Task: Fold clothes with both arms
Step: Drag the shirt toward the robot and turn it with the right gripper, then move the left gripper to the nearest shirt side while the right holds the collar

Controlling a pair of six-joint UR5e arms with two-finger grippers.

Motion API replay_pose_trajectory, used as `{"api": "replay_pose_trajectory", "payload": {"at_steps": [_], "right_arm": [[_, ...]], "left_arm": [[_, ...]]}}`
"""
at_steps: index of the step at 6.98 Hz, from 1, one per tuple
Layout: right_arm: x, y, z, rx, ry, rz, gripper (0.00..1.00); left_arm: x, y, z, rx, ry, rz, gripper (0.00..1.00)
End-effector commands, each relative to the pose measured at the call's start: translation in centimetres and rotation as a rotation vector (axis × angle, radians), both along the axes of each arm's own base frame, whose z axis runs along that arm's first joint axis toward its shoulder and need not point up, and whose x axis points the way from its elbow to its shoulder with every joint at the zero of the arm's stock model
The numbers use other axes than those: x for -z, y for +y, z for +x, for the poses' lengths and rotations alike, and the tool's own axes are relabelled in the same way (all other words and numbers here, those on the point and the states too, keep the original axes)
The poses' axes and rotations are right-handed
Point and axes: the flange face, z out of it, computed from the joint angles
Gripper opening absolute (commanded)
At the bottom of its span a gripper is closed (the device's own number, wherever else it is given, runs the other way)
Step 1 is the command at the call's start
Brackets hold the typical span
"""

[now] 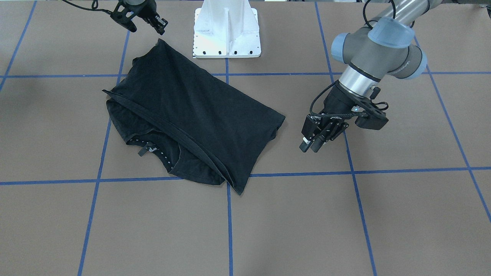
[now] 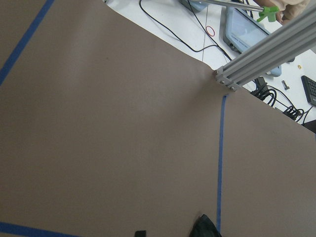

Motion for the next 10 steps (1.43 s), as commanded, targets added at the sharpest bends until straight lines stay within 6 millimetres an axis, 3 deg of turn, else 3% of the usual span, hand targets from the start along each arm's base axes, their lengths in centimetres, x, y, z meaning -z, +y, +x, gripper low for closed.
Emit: {"api": "replay_pose_trajectory", "payload": {"at_steps": [1, 2, 3, 6, 8, 10], "right_arm": [[0.4, -2.8, 0.8, -0.068, -0.008, -0.014, 1.0], [0.8, -5.8, 2.0, -0.138, -0.017, -0.015, 1.0], [1.2, -9.3, 3.1, -0.217, -0.029, -0.006, 1.0], [3.9, -20.0, 4.2, -0.395, -0.082, 0.072, 1.0], [3.3, -23.8, 5.9, -0.439, -0.067, 0.113, 1.0], [1.6, -25.3, 5.6, -0.436, -0.026, 0.131, 1.0]], "left_arm": [[2.8, 5.3, 3.1, -0.038, -0.059, -0.113, 0.51], [3.8, 8.5, 4.9, -0.027, -0.124, -0.125, 0.53], [3.3, 10.8, 7.1, -0.031, -0.142, -0.149, 0.53], [1.4, 13.1, 8.7, -0.038, -0.167, -0.179, 0.53], [0.3, 15.6, 10.8, -0.014, -0.18, -0.194, 0.53], [-1.9, 15.7, 10.6, -0.008, -0.215, -0.206, 0.52]]}}
